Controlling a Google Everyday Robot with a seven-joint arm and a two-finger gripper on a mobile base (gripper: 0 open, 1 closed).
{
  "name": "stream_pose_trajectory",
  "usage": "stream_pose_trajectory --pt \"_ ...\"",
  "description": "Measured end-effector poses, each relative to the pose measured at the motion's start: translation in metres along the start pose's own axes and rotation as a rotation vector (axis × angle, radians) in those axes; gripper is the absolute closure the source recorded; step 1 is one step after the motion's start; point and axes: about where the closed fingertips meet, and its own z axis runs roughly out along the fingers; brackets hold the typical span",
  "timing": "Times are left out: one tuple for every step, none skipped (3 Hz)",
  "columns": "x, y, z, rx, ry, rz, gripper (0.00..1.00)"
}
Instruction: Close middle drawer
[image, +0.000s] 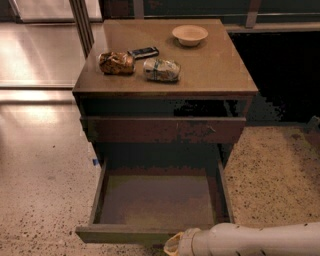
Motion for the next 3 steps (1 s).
stream_pose_trajectory --pt "0.0 0.0 0.0 0.0 0.0 0.0 1.0" --pt "-0.001 -0.009 0.006 0.022 -0.022 0.009 1.0" --pt "-0.013 -0.036 0.02 0.077 -0.062 0.025 1.0"
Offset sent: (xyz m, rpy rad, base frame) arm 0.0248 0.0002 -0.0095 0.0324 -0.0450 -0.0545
